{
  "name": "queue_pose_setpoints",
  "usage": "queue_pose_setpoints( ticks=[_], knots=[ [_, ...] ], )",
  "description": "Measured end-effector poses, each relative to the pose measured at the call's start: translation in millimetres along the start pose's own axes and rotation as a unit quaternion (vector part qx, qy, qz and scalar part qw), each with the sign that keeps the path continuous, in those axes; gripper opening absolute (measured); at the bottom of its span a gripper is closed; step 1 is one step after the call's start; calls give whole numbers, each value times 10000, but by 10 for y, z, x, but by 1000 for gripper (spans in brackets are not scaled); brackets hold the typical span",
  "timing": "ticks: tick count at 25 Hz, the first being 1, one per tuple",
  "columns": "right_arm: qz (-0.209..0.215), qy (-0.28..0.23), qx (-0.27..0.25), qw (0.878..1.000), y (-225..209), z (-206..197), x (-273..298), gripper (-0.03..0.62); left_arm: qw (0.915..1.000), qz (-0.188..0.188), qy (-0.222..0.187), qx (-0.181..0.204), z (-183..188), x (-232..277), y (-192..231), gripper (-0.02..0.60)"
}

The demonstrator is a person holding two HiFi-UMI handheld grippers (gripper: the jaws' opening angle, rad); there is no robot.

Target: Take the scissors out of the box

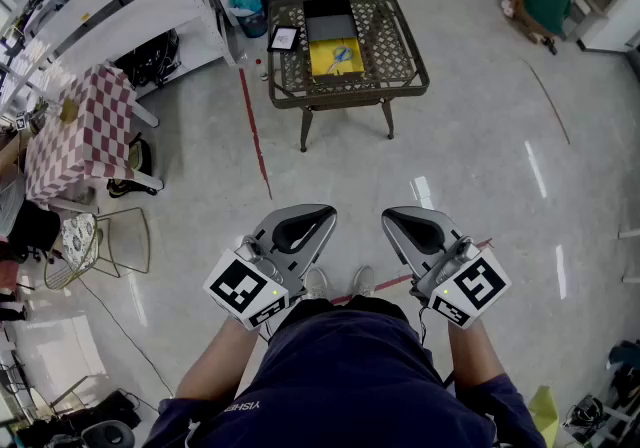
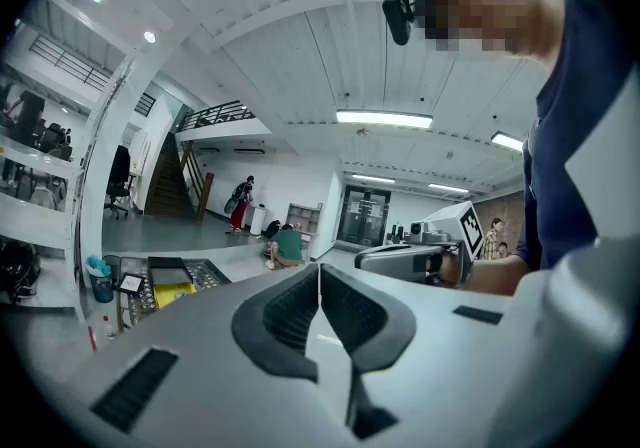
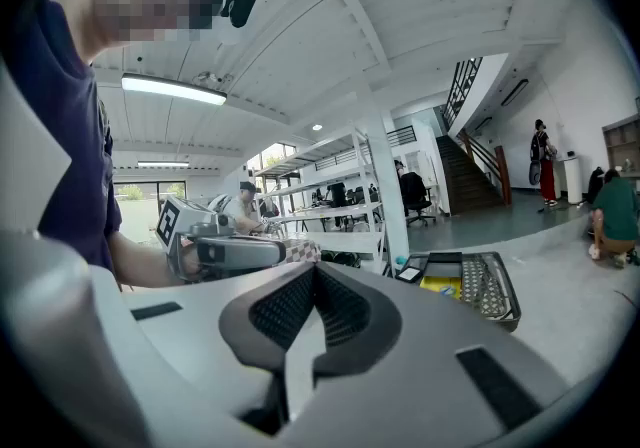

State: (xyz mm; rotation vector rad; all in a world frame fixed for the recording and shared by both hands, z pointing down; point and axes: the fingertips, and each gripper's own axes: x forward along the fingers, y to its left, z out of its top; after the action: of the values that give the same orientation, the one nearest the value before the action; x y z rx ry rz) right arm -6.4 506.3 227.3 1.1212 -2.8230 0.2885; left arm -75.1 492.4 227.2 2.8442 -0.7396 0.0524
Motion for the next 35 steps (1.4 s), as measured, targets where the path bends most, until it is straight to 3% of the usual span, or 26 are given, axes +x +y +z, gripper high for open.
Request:
queue_pose_setpoints(
  ticks=[14,35],
  knots=[
    [-34,-79,118,9999,-124,1,24,17,10000,-18,53,-41,-39,119,69,26],
    [242,-12,461,9986,-1051,-147,-445,17,9991,364,190,-133,-195,1049,-74,25]
  ],
)
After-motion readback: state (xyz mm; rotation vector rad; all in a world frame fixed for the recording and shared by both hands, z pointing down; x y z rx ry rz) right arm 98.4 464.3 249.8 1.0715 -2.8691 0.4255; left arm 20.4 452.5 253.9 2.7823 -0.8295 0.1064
